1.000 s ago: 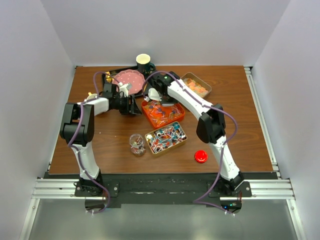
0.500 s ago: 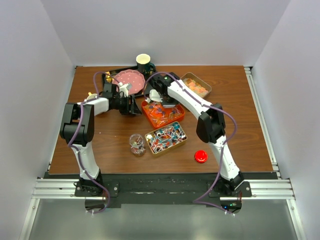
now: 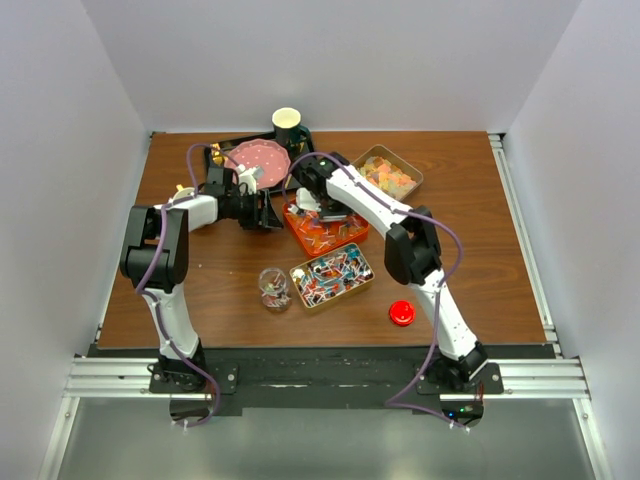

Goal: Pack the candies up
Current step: Scoop the fake candies from the storage box.

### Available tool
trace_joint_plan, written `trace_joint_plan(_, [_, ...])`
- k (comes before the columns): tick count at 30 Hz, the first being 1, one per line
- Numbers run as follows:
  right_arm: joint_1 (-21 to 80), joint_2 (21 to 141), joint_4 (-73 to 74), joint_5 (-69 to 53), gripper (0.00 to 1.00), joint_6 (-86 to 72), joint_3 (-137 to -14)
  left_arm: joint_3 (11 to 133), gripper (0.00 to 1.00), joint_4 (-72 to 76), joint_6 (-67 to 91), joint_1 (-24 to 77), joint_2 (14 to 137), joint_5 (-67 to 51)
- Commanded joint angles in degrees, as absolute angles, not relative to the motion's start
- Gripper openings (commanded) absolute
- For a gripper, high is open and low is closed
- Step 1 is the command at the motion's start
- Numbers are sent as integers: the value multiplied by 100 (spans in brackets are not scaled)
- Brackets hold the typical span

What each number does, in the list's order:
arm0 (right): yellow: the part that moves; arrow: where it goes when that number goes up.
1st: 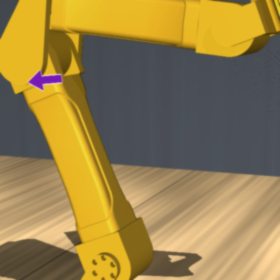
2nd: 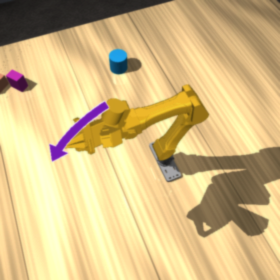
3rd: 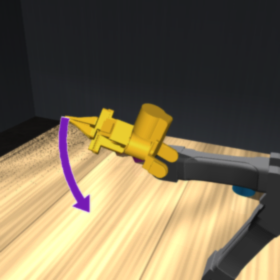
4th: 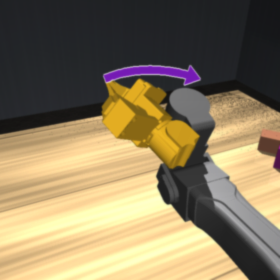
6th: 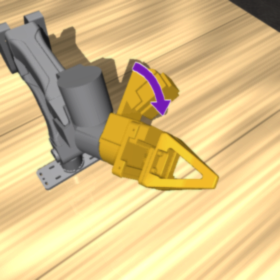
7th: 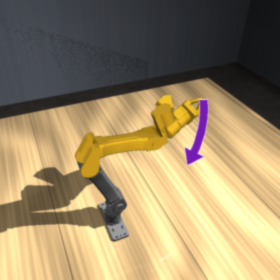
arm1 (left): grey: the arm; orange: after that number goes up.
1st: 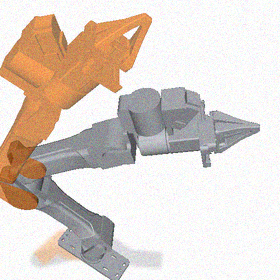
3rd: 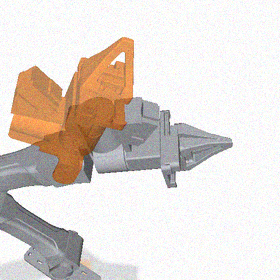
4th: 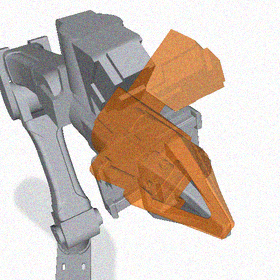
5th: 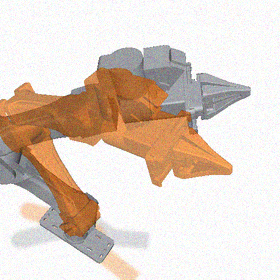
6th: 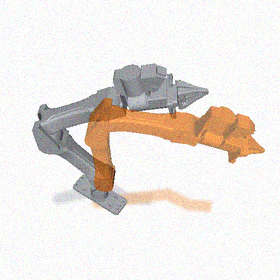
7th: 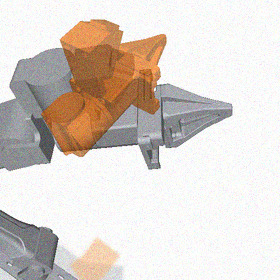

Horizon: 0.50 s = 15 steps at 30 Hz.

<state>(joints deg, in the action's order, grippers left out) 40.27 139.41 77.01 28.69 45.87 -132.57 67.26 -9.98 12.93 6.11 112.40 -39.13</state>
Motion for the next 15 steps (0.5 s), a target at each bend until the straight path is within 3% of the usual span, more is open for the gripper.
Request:
trace_joint_plan(1, [4175, 14361, 9114, 2848, 0, 4614, -13763, 6601, 59, -967, 1248, 589, 11276, -3788])
trace_joint_plan(15, [4438, 14977, 8324, 2129, 0, 4781, -14784, 6372, 57, -879, 1283, 870, 11443, -3981])
